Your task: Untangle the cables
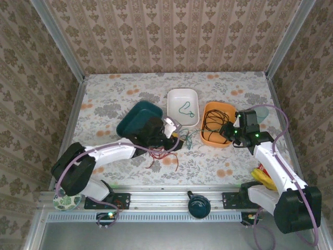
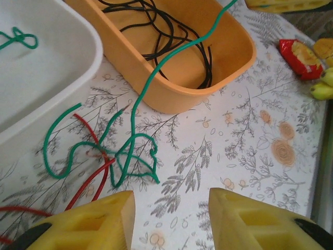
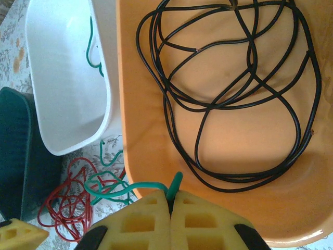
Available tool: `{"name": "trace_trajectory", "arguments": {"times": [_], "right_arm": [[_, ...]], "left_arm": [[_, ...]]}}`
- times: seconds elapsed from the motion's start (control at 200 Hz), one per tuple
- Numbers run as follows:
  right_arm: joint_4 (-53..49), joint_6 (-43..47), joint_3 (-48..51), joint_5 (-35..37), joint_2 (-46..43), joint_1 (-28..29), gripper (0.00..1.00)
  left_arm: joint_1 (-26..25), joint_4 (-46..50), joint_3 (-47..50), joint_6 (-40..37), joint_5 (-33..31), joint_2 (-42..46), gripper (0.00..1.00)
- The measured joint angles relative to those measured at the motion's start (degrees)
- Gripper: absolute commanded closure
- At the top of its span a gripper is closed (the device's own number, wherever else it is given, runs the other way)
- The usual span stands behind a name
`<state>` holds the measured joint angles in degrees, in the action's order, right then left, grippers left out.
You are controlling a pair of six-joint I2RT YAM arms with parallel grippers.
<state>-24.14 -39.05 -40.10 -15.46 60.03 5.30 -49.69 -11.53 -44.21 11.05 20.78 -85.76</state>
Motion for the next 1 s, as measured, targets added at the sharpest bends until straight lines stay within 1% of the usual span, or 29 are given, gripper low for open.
{"name": "trace_trajectory", "arguments": {"times": [0.13, 0.365, 0.505, 0.63, 0.825, 1.0], "right_arm": [[0.02, 0.00, 0.42, -0.04, 0.00, 0.00, 1.00], [0.26, -0.17, 0.46, -0.70, 0.00, 0.00, 1.00], [0.26, -0.17, 0.46, -0.90, -0.22, 0.00, 1.00], [0.20, -0.17, 0.46, -0.87, -0.74, 0.00, 1.00], [-0.50, -0.22, 0.46, 0.98, -1.36, 0.11, 1.00], [-2.29, -0.17, 0.46, 4.15, -2.80, 0.22, 1.00]], "left_arm": [[-1.66, 2.27, -4.81, -2.75, -2.05, -5.79, 0.61], [-1.88, 5.84, -10.12, -7.32, -4.79, -13.44, 0.69], [-1.88, 7.06, -10.43, -8.79, -5.27, -15.82, 0.82], [-1.88, 7.28, -10.43, -9.57, -5.62, -17.05, 1.00], [-1.97, 5.53, -9.40, -9.35, -6.03, -16.09, 1.00], [-1.55, 3.02, -5.03, -7.74, -4.96, -8.72, 1.00]]}}
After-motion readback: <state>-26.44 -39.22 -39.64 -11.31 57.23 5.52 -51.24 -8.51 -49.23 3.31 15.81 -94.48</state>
